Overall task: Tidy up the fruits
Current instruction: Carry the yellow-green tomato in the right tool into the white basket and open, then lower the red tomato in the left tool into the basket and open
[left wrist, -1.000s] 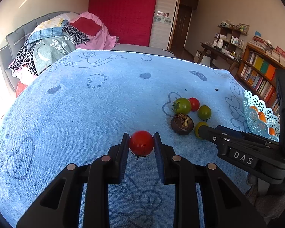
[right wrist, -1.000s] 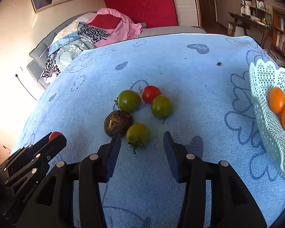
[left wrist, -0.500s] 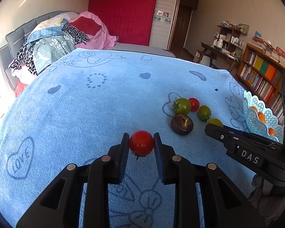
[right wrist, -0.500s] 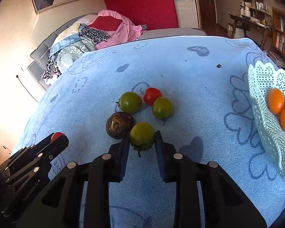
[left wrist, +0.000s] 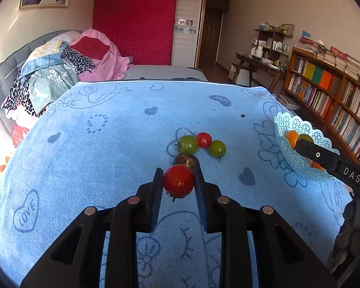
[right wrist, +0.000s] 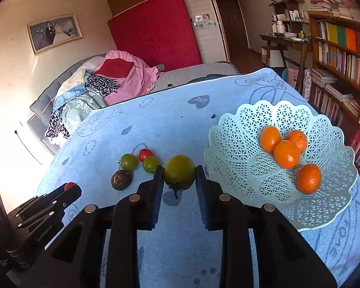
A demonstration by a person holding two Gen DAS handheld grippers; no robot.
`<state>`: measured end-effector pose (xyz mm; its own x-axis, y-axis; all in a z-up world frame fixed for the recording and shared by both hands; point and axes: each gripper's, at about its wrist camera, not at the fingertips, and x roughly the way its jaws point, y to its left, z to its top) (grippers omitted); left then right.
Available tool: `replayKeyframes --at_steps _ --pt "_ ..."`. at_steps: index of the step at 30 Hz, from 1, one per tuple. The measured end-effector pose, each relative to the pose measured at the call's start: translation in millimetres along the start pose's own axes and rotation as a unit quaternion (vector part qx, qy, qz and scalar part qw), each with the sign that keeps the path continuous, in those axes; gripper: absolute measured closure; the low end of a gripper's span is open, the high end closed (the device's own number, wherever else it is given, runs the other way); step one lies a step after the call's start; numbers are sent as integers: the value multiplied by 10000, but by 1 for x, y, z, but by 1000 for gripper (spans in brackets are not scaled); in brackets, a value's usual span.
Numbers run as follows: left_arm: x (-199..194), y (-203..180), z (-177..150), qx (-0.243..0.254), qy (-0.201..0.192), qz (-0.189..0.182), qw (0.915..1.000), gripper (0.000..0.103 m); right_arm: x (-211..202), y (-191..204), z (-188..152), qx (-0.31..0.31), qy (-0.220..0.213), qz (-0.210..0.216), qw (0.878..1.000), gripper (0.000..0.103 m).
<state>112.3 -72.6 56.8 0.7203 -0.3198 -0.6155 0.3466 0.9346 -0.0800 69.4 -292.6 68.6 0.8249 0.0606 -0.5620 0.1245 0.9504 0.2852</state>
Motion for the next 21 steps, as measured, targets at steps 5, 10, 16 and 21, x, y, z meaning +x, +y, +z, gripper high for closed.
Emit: replayKeyframes --at_steps 5,10,16,21 --pt "-2 -27 8 216 -34 -110 9997 77 -17 -34 2 307 -199 -237 9990 76" --pt "-1 -55 13 457 -51 -193 9988 77 -25 -66 -1 727 -269 -252 9967 56" --pt "2 -88 21 684 -45 -380 9969 77 -44 -85 9 1031 -578 -345 9924 42" --pt "7 -115 27 895 -41 -601 9942 77 -59 -105 14 1312 -798 -711 9856 36"
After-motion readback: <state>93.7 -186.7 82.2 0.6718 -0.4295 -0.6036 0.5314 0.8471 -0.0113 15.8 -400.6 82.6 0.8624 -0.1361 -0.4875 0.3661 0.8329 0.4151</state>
